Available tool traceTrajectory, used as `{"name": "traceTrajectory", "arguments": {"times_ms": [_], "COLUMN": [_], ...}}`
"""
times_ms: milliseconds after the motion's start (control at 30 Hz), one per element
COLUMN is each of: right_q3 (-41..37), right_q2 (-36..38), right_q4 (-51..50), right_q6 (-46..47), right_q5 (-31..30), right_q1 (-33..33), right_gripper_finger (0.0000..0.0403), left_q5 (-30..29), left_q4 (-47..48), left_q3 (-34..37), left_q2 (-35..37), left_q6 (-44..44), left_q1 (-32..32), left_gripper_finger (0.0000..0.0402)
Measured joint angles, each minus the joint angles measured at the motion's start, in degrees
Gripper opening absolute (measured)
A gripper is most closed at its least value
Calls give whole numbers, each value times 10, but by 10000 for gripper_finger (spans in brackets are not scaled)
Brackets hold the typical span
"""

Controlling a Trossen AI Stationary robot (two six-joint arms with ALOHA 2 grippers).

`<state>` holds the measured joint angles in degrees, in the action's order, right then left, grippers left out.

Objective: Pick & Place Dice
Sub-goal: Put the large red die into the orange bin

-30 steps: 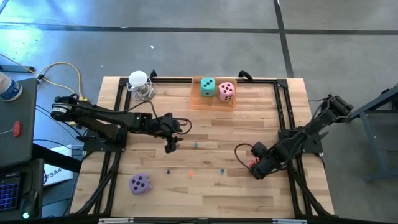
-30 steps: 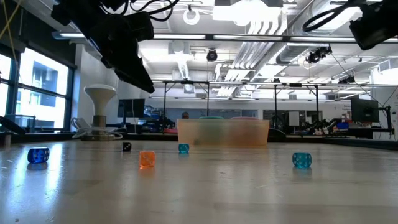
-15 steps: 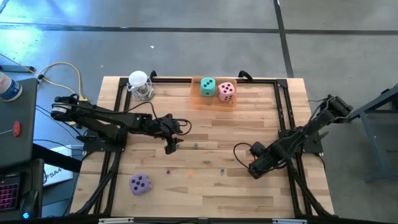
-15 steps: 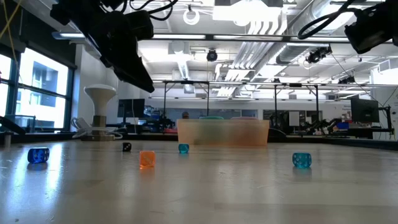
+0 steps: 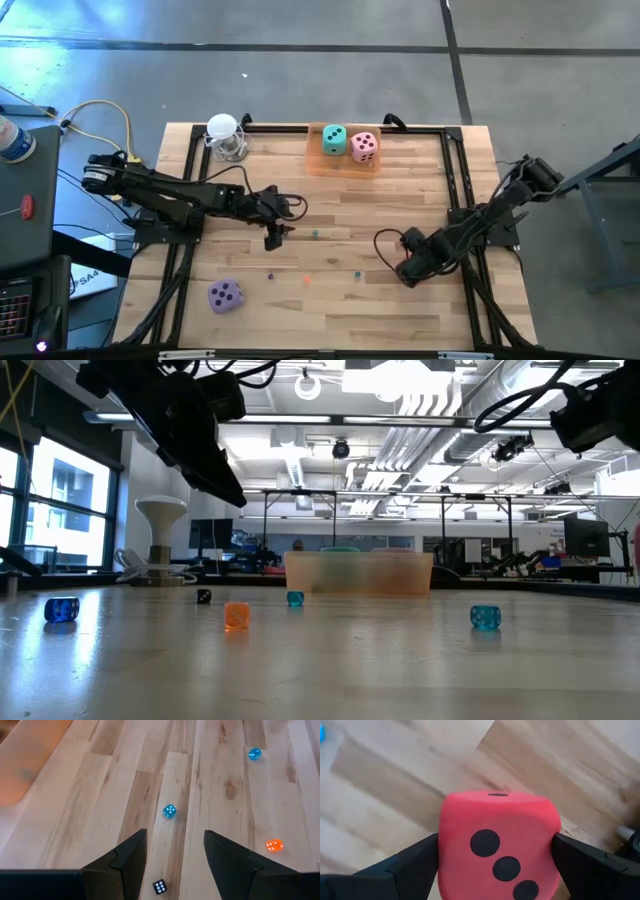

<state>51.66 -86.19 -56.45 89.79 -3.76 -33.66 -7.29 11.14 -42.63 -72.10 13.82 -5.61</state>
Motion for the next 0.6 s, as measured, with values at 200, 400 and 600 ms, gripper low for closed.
{"name": "traceTrajectory", "arguments": {"times_ms": [200, 400, 600], "right_q3": [-11, -14, -12], "right_q2": [-8, -22, -82], "right_q4": [2, 41, 94], "right_q6": [43, 38, -49], "right_q5": [-109, -55, -20], "right_q1": [3, 1, 12], "right_gripper_finger": [358, 367, 368], "left_q5": [0, -1, -1], "left_q4": [0, 0, -1], "left_q3": [0, 0, 0], "left_q2": [0, 0, 0], "left_q6": [1, 11, 12], "left_q1": [0, 0, 0], "left_gripper_finger": [189, 189, 189]}}
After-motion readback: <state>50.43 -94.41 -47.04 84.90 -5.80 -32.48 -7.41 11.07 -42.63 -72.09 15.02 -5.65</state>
